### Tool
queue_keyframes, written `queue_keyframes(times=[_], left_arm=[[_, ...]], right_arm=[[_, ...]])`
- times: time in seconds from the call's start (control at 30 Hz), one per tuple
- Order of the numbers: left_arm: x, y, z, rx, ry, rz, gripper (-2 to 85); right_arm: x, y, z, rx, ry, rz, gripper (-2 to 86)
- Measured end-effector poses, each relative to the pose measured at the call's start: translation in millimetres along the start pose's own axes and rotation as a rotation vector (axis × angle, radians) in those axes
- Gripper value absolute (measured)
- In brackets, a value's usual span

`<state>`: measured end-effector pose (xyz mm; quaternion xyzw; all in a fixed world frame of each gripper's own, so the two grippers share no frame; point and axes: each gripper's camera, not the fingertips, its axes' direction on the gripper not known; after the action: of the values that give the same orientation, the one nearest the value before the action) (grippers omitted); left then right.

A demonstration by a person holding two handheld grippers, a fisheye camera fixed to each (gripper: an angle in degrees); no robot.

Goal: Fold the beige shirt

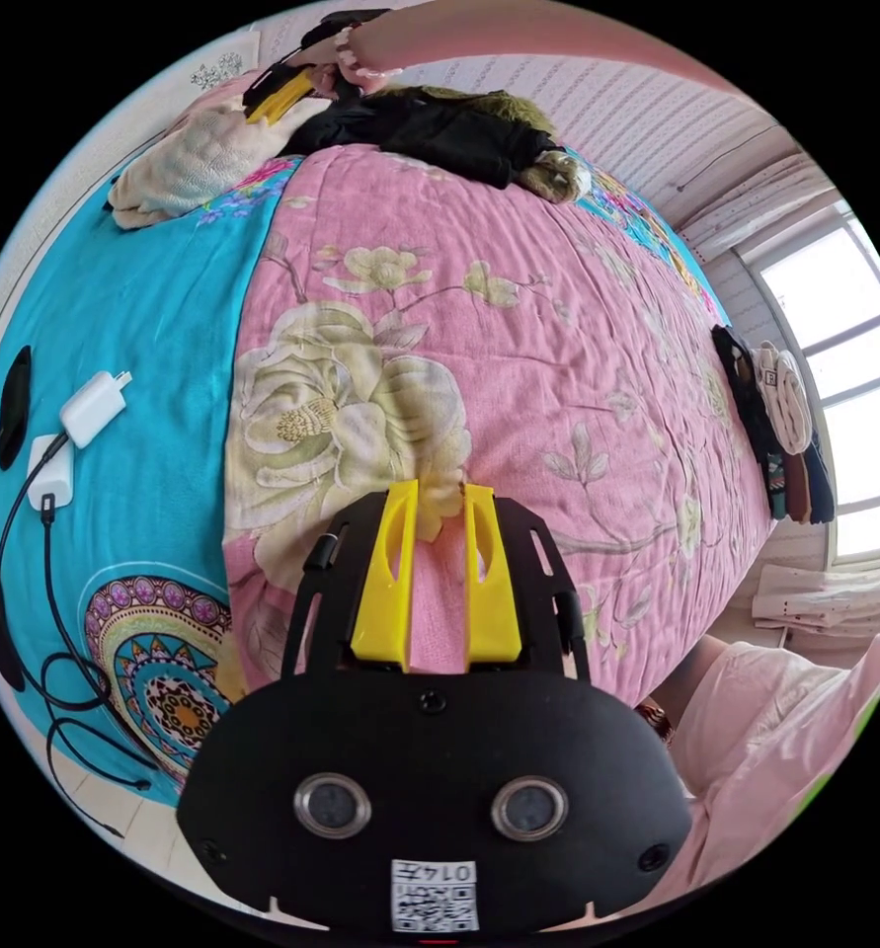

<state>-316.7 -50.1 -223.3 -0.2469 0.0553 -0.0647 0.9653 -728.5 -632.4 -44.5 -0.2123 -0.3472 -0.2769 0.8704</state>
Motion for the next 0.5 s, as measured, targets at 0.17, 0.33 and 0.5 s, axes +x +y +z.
queue_keyframes(times=[0.17, 0.33, 0.5], left_arm=[[-13.4, 1.2, -1.8, -0.005, 0.000, -0.010, 7.8], [-27.3, 7.6, -21.1, 0.054, 0.050, -0.058, 1.4], [-23.9, 15.4, -61.0, 0.137, 0.111, -0.062, 4.2]], right_arm=[[19.7, 35.2, -80.1, 0.194, -0.252, -0.104, 2.0], [28.9, 131.4, -186.4, 0.385, -0.280, -0.228, 1.8], [92.0, 285.1, -243.2, 0.410, -0.195, 0.094, 2.4]])
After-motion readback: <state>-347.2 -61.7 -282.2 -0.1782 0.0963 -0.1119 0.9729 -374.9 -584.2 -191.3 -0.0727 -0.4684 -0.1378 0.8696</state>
